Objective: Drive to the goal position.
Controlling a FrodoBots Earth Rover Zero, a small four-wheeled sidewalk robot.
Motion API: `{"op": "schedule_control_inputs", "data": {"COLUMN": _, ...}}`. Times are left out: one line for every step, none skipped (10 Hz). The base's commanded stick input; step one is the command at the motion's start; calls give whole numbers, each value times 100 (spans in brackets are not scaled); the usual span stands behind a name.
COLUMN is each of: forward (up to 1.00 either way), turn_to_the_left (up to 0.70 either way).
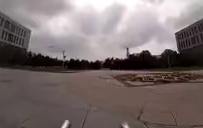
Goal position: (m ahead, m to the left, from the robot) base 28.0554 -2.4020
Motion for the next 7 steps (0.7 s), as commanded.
{"op": "schedule_control_inputs", "data": {"forward": 70, "turn_to_the_left": 0}}
{"op": "schedule_control_inputs", "data": {"forward": 70, "turn_to_the_left": 0}}
{"op": "schedule_control_inputs", "data": {"forward": 70, "turn_to_the_left": 0}}
{"op": "schedule_control_inputs", "data": {"forward": 70, "turn_to_the_left": 0}}
{"op": "schedule_control_inputs", "data": {"forward": 70, "turn_to_the_left": 0}}
{"op": "schedule_control_inputs", "data": {"forward": 70, "turn_to_the_left": 5}}
{"op": "schedule_control_inputs", "data": {"forward": 70, "turn_to_the_left": 30}}
